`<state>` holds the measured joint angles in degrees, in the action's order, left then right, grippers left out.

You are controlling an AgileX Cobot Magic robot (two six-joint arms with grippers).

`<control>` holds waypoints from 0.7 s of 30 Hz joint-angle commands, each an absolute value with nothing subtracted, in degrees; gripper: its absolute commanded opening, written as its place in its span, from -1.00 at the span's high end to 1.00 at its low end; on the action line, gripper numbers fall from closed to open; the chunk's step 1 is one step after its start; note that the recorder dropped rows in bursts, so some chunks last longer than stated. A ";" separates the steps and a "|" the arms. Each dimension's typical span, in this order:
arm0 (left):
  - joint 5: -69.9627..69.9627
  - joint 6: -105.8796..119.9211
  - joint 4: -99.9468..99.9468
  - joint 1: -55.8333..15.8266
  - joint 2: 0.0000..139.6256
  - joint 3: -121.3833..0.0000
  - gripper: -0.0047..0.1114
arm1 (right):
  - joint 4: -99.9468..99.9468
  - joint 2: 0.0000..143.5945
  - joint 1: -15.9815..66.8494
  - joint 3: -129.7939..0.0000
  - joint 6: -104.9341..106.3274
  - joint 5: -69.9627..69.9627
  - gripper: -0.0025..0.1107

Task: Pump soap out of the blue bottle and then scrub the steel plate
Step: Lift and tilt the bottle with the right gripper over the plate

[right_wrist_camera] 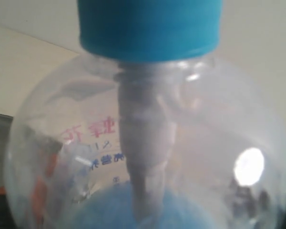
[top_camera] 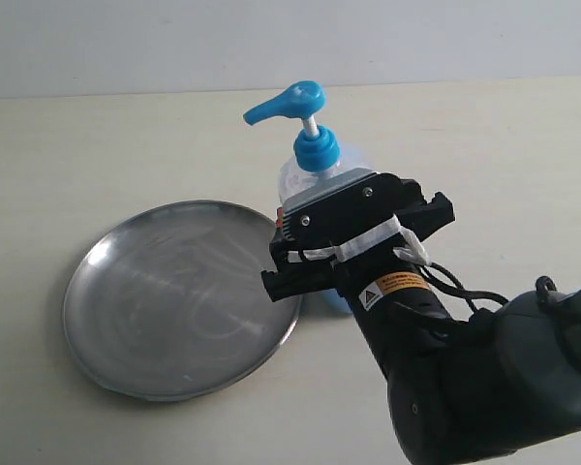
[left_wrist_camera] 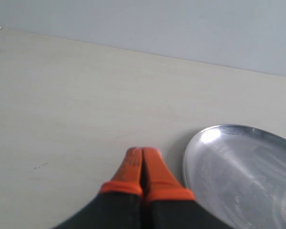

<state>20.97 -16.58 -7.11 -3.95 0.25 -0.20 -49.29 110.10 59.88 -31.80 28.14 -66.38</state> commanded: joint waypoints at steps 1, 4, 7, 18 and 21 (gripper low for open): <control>20.38 -16.71 -7.30 -3.83 0.00 0.00 0.92 | -49.03 109.99 59.99 -31.91 30.41 -66.10 0.96; 20.38 -16.71 -7.30 -3.83 0.00 0.00 0.92 | -48.46 109.99 59.99 -31.91 30.51 -66.10 0.96; 20.38 -16.71 -7.30 -3.83 0.00 0.00 0.92 | -48.40 109.99 59.99 -32.43 30.81 -65.32 0.96; 20.38 -16.71 -7.30 -3.83 0.00 0.00 0.92 | -55.22 109.99 59.99 -39.33 42.05 -58.72 0.96; 20.38 -16.71 -7.30 -3.83 0.00 0.00 0.92 | -55.09 109.99 59.99 -39.33 42.16 -58.72 0.96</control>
<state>20.97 -16.58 -7.11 -3.95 0.25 -0.20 -54.63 110.17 59.88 -38.90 40.58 -58.56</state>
